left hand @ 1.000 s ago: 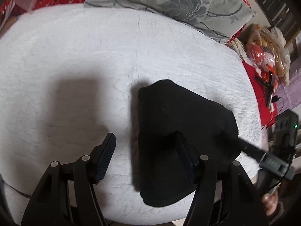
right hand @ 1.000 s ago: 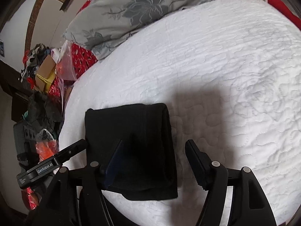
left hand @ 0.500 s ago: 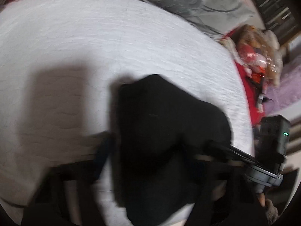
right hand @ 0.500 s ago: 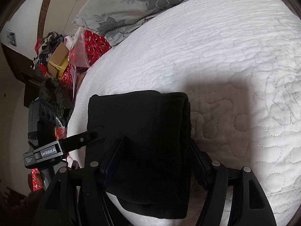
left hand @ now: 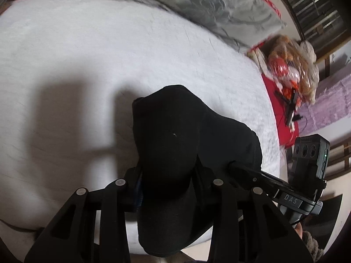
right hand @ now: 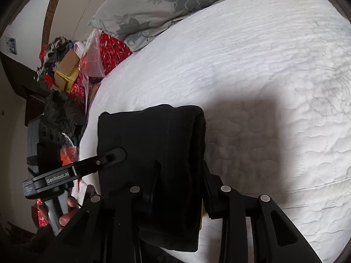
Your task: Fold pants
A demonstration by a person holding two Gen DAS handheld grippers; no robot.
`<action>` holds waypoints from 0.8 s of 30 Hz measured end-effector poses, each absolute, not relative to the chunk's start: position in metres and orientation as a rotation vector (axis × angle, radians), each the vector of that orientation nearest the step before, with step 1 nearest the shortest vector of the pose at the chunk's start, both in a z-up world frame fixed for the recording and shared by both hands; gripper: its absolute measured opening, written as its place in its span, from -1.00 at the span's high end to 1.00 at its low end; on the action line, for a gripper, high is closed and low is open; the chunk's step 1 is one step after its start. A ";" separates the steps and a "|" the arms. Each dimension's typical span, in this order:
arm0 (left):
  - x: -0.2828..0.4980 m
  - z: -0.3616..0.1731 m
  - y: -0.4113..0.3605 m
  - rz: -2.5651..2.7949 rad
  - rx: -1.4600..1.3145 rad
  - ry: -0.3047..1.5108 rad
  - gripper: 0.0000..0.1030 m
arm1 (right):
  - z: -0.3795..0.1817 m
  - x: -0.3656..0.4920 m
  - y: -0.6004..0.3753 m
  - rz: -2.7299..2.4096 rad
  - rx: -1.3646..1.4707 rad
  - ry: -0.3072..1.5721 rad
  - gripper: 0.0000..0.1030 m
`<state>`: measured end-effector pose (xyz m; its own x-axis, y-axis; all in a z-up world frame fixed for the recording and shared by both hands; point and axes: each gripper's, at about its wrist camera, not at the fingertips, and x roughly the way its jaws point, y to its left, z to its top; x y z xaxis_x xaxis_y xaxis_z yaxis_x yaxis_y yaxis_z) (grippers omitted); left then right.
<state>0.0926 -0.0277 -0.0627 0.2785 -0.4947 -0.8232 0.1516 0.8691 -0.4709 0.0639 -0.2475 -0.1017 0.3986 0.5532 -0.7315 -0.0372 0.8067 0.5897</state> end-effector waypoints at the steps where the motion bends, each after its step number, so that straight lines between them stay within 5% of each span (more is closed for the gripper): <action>1: 0.097 -0.058 -0.020 -0.435 -0.332 1.204 0.32 | -0.097 0.068 -0.240 0.403 0.527 1.106 0.35; 9: 0.157 -0.027 0.070 -0.307 -0.359 1.142 0.31 | -0.057 0.138 -0.150 0.497 0.490 1.077 0.35; 17: 0.200 -0.073 0.136 -0.156 -0.361 1.237 0.30 | -0.076 0.189 -0.072 0.502 0.445 1.113 0.35; 24: 0.193 -0.088 0.153 -0.176 -0.331 1.219 -0.17 | -0.108 0.186 -0.059 0.491 0.377 1.165 0.22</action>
<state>0.1928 0.1529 -0.0875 0.3387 -0.3076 -0.8892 -0.0437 0.9389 -0.3414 0.1860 -0.0593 -0.1075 0.3102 0.5501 -0.7753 -0.1706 0.8345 0.5239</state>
